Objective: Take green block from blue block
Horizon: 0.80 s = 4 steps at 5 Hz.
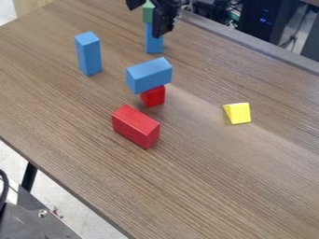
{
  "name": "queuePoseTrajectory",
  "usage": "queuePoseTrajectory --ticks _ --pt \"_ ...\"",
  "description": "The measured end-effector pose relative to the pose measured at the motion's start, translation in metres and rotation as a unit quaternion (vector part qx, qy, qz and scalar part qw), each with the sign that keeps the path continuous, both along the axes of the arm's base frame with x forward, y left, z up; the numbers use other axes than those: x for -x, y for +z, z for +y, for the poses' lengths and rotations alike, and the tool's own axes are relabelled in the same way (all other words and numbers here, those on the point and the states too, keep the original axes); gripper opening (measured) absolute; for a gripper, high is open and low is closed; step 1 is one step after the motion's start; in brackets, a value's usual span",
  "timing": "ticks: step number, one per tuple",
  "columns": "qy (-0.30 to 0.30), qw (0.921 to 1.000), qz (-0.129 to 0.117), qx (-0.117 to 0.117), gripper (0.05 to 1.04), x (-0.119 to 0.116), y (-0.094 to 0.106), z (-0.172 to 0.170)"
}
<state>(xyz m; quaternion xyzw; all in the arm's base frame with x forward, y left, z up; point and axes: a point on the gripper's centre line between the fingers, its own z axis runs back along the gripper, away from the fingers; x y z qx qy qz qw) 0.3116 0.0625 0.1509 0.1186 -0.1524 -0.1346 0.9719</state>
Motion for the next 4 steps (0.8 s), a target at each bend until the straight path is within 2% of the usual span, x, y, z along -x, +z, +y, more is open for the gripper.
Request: queuePoseTrajectory --ticks 1,2,3,4 --pt "0.000 0.9999 0.015 0.004 0.999 0.002 -0.010 -0.001" --pt "0.036 0.9986 0.014 0.037 0.999 -0.003 -0.014 0.001" --pt "0.106 0.9905 0.007 0.087 0.999 -0.001 -0.018 0.023" --pt "0.148 0.9823 -0.002 0.115 0.999 -0.006 -0.021 0.039"
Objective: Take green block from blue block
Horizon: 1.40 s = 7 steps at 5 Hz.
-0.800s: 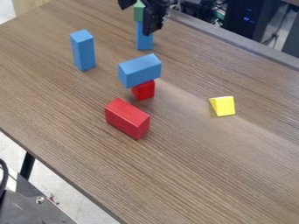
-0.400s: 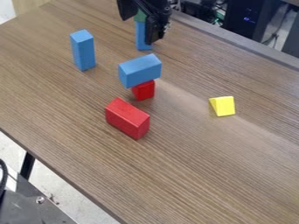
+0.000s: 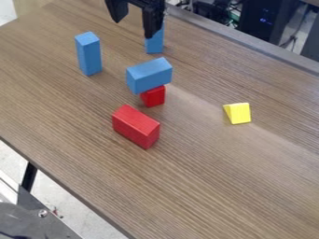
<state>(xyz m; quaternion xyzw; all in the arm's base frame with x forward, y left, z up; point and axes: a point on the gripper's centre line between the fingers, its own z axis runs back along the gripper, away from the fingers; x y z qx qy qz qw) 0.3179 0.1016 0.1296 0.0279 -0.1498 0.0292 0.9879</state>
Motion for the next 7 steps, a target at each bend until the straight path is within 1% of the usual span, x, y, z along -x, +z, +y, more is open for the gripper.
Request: queuePoseTrajectory --ticks 1,2,4,7 --pt "0.040 0.9990 -0.007 0.020 0.999 -0.004 -0.007 0.019" --pt "0.053 0.9980 -0.008 0.032 0.999 -0.013 -0.012 0.025" --pt "0.061 0.9958 -0.024 0.063 0.999 -0.032 -0.015 0.025" --pt "0.054 0.9954 -0.032 0.073 0.999 -0.057 -0.020 0.026"
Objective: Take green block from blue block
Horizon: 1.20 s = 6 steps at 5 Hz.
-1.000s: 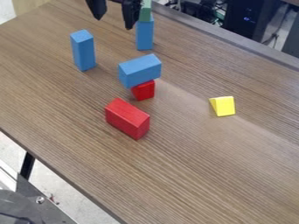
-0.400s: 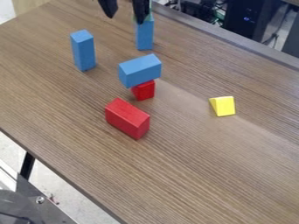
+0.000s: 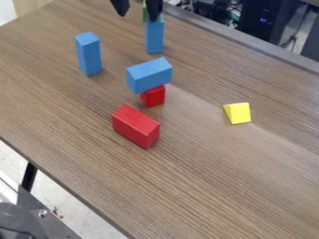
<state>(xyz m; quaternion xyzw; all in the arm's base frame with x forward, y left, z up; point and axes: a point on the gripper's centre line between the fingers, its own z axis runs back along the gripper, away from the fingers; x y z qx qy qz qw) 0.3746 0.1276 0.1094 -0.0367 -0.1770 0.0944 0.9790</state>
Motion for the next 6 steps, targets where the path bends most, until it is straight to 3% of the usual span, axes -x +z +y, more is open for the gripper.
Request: queuePoseTrajectory --ticks 4,5,6 --pt "0.007 0.9999 -0.008 0.013 0.999 -0.023 -0.005 -0.007" --pt "0.013 0.9998 -0.006 0.016 0.941 -0.028 -0.008 -0.010" --pt "0.026 0.9996 -0.003 0.011 0.662 -0.033 -0.016 -0.014"
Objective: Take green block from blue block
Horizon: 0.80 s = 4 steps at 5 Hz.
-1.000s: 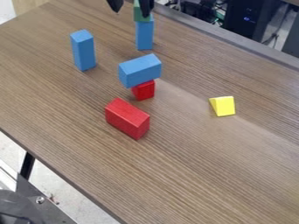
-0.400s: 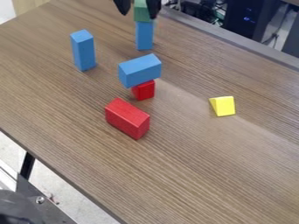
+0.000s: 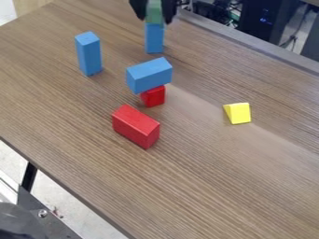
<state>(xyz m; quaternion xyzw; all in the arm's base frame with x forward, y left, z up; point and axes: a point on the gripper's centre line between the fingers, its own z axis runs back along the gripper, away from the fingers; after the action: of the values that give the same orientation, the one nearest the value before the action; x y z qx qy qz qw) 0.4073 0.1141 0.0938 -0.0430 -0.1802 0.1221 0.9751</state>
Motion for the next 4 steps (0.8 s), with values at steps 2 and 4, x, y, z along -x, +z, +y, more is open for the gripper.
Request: queuePoseTrajectory --ticks 2,4 --pt "0.015 0.9996 -0.004 -0.023 0.574 -0.001 -0.002 -0.006" --pt "-0.031 0.9977 -0.061 -0.006 0.574 0.004 0.043 -0.058"
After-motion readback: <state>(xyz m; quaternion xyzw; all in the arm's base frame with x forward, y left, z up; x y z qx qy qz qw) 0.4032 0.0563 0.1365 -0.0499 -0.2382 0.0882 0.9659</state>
